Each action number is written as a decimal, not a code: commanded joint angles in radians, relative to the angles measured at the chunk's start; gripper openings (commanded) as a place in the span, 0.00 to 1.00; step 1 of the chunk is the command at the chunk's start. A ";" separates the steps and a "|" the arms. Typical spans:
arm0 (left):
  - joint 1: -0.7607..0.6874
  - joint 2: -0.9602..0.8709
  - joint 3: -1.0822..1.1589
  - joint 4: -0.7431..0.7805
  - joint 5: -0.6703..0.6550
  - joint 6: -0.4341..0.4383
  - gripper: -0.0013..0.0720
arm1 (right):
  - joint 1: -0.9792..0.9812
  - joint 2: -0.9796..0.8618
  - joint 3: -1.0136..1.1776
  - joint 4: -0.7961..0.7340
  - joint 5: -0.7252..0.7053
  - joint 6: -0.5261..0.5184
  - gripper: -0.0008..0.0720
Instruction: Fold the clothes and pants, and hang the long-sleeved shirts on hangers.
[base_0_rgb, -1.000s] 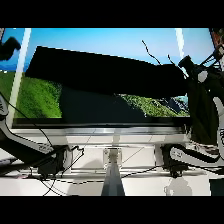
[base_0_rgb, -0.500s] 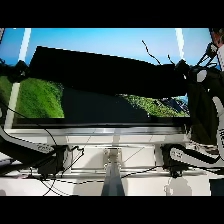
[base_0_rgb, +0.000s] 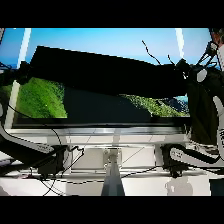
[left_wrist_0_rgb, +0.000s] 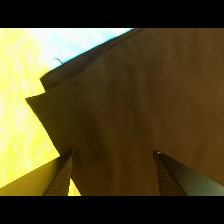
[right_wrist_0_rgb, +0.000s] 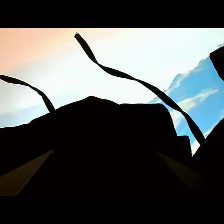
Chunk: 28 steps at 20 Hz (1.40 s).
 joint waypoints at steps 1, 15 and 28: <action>-0.006 -0.021 -0.006 -0.002 0.128 0.000 0.80 | 0.001 0.001 0.029 -0.005 -0.002 -0.038 0.96; -0.063 0.136 0.003 0.253 0.069 0.106 0.03 | 0.064 0.001 0.093 -0.001 0.051 -0.086 0.76; -0.074 -0.053 0.026 0.092 0.078 -0.068 0.96 | 0.064 0.001 0.093 -0.001 0.037 -0.086 0.76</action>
